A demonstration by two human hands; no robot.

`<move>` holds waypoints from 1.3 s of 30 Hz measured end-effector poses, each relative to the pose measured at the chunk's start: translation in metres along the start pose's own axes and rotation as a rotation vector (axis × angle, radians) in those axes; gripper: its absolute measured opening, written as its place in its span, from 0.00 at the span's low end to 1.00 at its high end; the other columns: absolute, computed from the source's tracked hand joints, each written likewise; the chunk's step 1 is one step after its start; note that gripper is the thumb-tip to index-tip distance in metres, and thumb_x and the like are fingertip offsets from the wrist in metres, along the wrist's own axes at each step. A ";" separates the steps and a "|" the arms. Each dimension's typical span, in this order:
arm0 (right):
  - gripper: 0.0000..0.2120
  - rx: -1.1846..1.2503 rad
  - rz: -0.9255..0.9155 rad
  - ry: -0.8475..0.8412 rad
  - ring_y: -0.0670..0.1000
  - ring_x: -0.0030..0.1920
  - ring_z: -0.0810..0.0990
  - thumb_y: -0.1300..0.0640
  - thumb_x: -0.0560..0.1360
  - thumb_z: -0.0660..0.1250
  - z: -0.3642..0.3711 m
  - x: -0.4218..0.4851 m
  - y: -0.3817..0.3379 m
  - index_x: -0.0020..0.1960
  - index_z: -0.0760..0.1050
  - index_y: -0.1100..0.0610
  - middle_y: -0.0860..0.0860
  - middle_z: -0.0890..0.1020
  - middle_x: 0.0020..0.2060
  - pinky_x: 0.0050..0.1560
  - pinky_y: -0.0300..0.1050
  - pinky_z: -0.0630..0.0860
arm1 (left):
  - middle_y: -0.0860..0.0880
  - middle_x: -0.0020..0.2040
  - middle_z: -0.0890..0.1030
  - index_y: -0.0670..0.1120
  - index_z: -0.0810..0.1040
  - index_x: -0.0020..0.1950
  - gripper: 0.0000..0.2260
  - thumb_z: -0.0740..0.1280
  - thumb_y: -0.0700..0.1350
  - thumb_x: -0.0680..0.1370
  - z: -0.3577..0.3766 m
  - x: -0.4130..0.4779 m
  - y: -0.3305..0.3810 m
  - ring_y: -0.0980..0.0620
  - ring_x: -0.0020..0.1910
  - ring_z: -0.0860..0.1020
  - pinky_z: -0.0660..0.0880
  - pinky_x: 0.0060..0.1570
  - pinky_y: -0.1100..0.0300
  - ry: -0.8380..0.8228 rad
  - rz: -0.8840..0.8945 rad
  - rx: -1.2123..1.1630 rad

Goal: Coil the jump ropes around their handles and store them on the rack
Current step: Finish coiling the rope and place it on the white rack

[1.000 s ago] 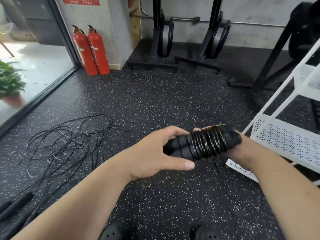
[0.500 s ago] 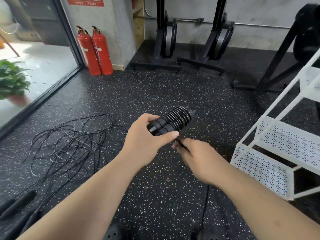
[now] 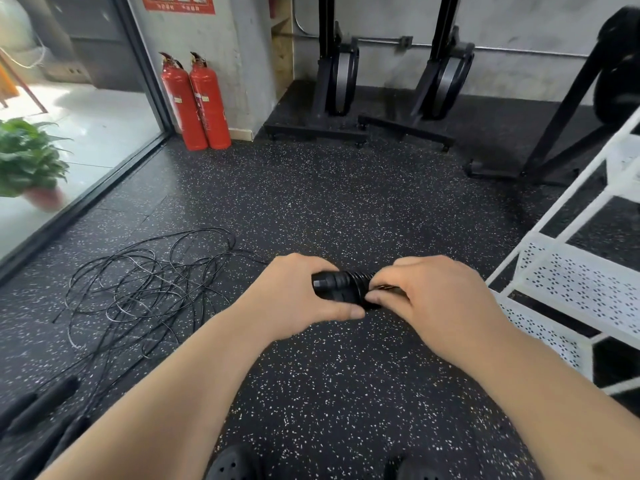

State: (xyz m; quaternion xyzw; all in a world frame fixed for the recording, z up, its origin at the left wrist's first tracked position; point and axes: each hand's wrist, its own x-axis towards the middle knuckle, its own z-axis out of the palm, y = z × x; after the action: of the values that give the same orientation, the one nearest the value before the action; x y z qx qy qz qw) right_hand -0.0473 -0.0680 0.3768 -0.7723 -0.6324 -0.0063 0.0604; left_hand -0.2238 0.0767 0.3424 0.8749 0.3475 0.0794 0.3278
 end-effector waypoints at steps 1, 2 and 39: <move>0.12 0.021 -0.013 -0.005 0.42 0.43 0.76 0.34 0.81 0.63 -0.001 0.000 0.002 0.57 0.81 0.37 0.40 0.78 0.42 0.44 0.46 0.76 | 0.61 0.43 0.85 0.61 0.84 0.54 0.23 0.81 0.69 0.65 0.002 0.000 0.000 0.62 0.43 0.81 0.80 0.47 0.58 -0.030 0.039 0.026; 0.12 0.041 -0.025 -0.014 0.42 0.43 0.76 0.33 0.80 0.65 -0.001 0.000 0.005 0.56 0.82 0.37 0.39 0.77 0.41 0.44 0.46 0.76 | 0.61 0.45 0.85 0.61 0.84 0.56 0.23 0.82 0.68 0.66 0.003 -0.001 0.001 0.63 0.45 0.81 0.80 0.49 0.59 -0.062 0.083 0.047; 0.22 0.934 0.282 -0.110 0.49 0.27 0.70 0.48 0.89 0.55 0.041 0.017 0.005 0.45 0.82 0.51 0.46 0.74 0.26 0.35 0.48 0.69 | 0.36 0.66 0.80 0.42 0.72 0.71 0.21 0.71 0.46 0.80 0.016 0.001 0.024 0.44 0.52 0.76 0.72 0.43 0.52 0.000 0.043 -1.147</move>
State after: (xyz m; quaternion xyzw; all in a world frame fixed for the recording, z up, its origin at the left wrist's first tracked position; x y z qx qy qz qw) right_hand -0.0413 -0.0479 0.3376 -0.7398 -0.4591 0.3273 0.3671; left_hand -0.2042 0.0561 0.3454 0.5640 0.2310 0.2618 0.7483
